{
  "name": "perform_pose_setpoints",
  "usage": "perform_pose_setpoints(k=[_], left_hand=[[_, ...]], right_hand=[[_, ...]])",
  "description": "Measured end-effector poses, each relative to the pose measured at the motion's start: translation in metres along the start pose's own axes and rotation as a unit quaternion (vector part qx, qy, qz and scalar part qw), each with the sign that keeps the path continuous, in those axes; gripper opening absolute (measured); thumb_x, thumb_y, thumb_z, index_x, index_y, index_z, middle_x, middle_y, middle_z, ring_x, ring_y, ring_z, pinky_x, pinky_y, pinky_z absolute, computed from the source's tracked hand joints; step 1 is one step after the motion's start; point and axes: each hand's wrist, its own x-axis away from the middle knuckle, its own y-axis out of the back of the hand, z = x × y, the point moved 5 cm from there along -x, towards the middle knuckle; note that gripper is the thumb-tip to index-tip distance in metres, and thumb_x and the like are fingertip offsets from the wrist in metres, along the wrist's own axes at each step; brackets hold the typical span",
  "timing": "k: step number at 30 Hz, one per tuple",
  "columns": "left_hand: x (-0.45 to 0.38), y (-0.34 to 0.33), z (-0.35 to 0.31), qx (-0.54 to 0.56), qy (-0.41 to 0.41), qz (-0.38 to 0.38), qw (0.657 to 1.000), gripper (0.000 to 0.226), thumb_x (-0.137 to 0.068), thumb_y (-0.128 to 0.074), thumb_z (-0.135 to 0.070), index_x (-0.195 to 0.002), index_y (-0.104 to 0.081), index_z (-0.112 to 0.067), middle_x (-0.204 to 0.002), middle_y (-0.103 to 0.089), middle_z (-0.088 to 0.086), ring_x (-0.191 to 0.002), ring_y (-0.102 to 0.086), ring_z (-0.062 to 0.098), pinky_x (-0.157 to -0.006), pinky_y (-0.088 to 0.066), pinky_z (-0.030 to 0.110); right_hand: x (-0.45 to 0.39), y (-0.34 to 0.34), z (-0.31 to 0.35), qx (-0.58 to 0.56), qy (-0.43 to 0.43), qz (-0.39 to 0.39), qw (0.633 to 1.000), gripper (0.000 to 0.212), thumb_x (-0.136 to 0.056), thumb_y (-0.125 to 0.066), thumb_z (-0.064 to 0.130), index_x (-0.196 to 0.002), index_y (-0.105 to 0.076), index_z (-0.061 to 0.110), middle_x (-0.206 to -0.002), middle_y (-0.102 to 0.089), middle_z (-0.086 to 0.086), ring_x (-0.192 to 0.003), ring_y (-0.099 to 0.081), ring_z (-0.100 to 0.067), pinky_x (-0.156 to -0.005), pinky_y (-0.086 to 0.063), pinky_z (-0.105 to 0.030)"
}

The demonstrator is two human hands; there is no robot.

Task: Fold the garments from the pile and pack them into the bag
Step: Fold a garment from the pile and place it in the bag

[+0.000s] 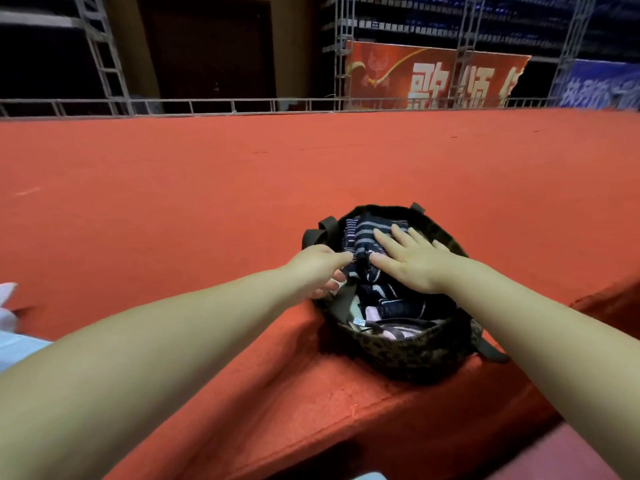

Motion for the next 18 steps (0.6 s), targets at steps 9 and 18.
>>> perform_pose_setpoints(k=[9,18], left_hand=[[0.036,0.054,0.021,-0.064,-0.026,0.019,0.997,0.017,-0.095,-0.048,-0.040,-0.087,-0.051,-0.026,-0.096,-0.058,-0.003,-0.084,-0.056,0.014,-0.066,-0.042,0.026],[0.105,0.163,0.092,-0.122,0.019,-0.013,0.992,0.009,-0.093,-0.051,-0.032,-0.087,-0.053,-0.026,-0.091,-0.059,-0.005,-0.080,-0.054,0.012,-0.064,-0.040,0.025]], right_hand=[[-0.007,0.029,0.044,-0.010,0.031,-0.142,0.989,0.064,-0.094,-0.024,0.059,-0.152,-0.009,0.033,-0.161,-0.007,-0.003,-0.148,0.003,-0.021,-0.118,0.000,-0.047],[-0.019,-0.031,0.207,-0.055,0.169,-0.032,0.984,0.067,-0.092,-0.021,0.064,-0.150,-0.020,0.030,-0.159,-0.017,-0.004,-0.148,-0.003,-0.022,-0.119,-0.008,-0.044]])
